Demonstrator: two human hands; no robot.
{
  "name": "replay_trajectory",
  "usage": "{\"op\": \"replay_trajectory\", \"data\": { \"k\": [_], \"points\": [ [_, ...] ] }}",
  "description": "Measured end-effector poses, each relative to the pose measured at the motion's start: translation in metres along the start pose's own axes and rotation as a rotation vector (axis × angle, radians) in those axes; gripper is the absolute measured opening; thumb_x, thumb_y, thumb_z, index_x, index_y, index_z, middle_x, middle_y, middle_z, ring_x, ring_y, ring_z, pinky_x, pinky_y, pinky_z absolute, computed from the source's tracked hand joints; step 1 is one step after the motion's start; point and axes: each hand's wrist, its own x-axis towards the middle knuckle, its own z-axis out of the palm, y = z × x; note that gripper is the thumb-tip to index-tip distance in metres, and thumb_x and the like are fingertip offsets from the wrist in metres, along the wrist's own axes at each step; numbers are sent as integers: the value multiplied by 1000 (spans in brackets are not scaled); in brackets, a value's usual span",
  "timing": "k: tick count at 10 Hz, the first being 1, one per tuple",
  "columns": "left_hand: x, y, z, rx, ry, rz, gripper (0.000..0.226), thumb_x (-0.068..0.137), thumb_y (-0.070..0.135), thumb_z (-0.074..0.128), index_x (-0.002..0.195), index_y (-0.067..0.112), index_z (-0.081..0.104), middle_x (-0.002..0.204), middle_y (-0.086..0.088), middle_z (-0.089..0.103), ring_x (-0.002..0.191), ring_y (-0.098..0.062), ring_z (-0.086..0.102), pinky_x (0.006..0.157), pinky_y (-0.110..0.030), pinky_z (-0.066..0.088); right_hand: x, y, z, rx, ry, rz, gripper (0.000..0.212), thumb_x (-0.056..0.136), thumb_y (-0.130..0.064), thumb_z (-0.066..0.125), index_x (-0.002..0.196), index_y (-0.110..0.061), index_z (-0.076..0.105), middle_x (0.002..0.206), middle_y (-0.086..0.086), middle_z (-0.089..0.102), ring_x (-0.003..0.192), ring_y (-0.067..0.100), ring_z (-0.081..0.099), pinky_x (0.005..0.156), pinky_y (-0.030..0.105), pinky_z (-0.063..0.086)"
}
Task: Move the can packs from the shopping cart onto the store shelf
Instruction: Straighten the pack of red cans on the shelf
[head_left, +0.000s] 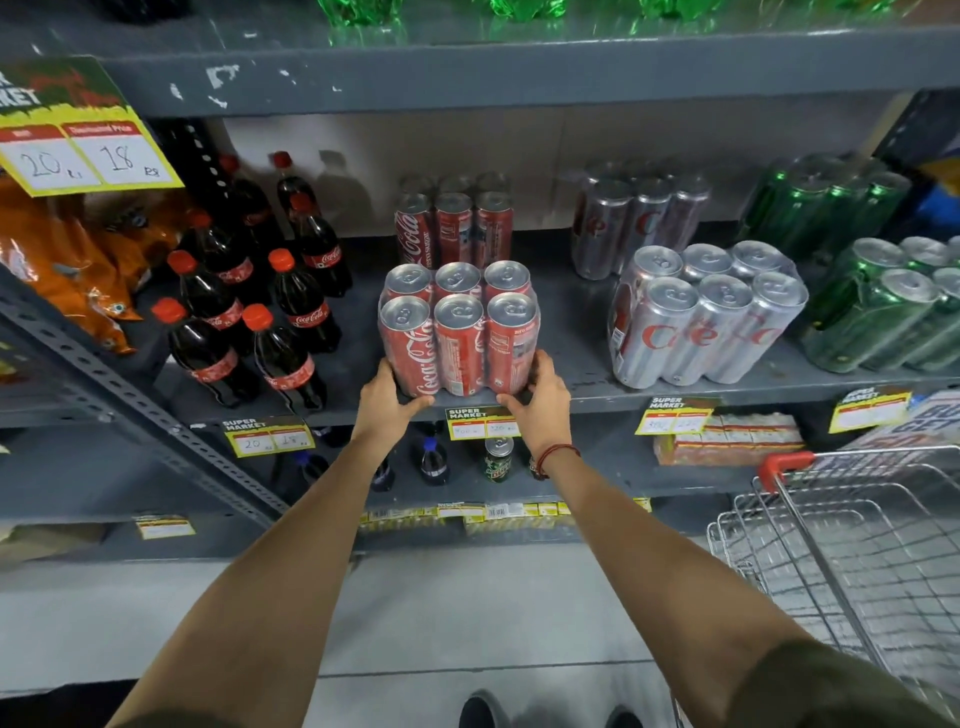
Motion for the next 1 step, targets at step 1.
{"op": "replay_trajectory", "data": {
  "k": [1],
  "points": [
    [-18,17,7,14,116,-44,59,79,15,72,128,0,43,125,-20,60,114,-34,57,94,-43,47,-11,-9,-12,-112,22,-103,58,81,-17,68,132,-7,44,125,14,56,120,28,48,102,38,42]
  ]
}}
